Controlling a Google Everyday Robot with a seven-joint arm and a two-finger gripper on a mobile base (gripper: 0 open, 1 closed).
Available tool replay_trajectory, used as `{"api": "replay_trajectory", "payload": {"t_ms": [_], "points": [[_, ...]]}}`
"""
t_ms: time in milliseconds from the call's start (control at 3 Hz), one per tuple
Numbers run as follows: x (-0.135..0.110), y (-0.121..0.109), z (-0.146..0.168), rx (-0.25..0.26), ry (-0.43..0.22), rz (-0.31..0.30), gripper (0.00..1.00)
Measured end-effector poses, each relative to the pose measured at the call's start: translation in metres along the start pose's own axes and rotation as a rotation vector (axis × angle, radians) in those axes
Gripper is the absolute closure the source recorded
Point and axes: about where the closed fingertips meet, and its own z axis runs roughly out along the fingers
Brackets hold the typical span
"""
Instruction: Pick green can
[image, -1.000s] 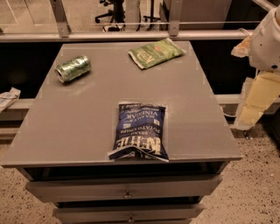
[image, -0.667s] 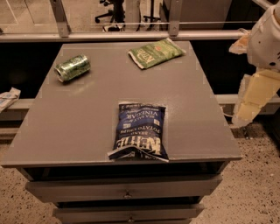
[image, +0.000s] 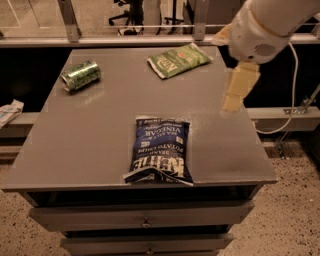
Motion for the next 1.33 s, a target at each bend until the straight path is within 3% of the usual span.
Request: {"api": "replay_trajectory", "payload": {"t_ms": [667,1000,1333], "points": [[-0.072,-0.054,0.073,-0.028,-0.162,-0.193,0.0],[-0.123,-0.076,0.098,-0.067,-0.25,-0.257,0.0],[-0.133,-0.08,0.098,-0.063,-0.264,-0.266,0.0]]}}
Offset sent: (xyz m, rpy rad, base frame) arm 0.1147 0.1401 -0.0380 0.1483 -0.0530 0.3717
